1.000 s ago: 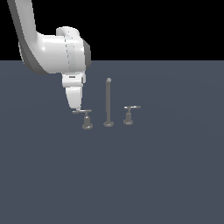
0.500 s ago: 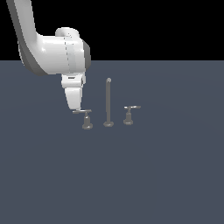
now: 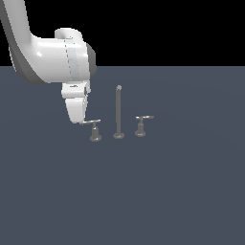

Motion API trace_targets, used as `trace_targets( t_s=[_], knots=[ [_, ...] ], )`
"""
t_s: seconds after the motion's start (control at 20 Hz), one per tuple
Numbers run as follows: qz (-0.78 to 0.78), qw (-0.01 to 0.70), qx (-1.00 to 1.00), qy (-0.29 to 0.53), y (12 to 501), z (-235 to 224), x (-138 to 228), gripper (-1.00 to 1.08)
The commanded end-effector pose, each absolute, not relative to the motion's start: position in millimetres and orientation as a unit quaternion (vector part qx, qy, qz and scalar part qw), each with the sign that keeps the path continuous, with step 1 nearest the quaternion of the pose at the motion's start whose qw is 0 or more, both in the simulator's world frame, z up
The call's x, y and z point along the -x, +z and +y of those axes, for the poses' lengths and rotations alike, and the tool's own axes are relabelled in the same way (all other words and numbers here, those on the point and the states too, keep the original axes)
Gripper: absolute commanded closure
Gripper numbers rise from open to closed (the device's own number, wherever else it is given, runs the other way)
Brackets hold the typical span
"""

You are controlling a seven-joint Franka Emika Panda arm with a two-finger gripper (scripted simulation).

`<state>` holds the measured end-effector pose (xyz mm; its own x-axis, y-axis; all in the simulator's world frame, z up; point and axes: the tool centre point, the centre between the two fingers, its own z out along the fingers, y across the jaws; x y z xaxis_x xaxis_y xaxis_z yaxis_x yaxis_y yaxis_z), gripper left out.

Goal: Turn on the faucet by rotating a designated handle.

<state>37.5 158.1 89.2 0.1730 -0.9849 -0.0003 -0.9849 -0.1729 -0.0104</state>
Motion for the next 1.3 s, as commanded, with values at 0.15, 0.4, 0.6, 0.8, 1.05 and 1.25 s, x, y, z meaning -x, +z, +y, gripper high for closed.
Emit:
trace_targets(
  t_s=[0.15,0.4,0.6,0.8,1.05,1.25],
  knots=[
    [0.643,0.003,0.766,-0.002,89.2,154.2,-25.2,1.08],
    [0.642,0.001,0.767,-0.001,89.1,150.5,-9.6,1.08],
    [0.641,0.001,0.767,0.0,89.1,147.3,3.2,1.08],
    [0.636,0.004,0.772,0.0,88.9,153.1,5.6,1.08],
    [0.638,0.002,0.77,0.0,89.0,131.2,14.0,1.08],
    [0.64,0.0,0.768,0.0,89.1,113.2,20.9,1.08]
  ],
)
